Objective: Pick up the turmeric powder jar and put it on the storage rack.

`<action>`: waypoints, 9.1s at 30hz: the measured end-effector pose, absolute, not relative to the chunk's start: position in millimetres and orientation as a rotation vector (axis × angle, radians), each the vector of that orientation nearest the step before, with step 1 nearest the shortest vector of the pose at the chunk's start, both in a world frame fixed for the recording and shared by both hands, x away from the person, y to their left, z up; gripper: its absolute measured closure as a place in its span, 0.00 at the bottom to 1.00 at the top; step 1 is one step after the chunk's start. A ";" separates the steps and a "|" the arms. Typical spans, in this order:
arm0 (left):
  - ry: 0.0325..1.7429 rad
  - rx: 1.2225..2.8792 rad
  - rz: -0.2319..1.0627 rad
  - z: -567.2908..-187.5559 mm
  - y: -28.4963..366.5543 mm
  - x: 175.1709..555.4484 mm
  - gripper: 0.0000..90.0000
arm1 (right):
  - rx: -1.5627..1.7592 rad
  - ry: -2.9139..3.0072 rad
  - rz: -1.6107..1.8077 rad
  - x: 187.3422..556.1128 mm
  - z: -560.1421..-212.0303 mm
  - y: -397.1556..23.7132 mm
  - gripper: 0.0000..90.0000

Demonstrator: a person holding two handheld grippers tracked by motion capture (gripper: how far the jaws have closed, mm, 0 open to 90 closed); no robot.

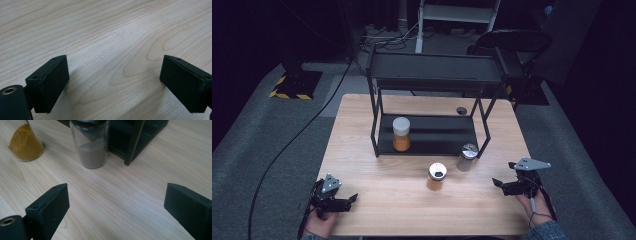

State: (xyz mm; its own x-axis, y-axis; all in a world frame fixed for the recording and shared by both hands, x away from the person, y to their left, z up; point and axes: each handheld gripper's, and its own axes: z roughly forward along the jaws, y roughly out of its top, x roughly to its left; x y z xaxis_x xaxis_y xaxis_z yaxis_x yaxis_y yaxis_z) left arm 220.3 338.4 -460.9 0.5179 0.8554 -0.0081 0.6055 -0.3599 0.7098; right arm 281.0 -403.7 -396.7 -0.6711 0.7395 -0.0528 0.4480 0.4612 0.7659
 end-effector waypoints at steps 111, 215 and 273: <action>1.185 2.098 0.479 -460.7 335.4 222.2 0.09 | 0.496 2.636 1.194 338.1 -346.0 -225.8 0.07; 1.184 2.099 0.478 -460.5 335.7 222.2 0.08 | 0.740 2.650 0.957 424.7 -268.1 -174.9 0.35; 1.191 2.095 0.481 -460.6 335.4 222.1 0.08 | 1.064 2.605 0.789 475.6 -349.7 -122.4 0.34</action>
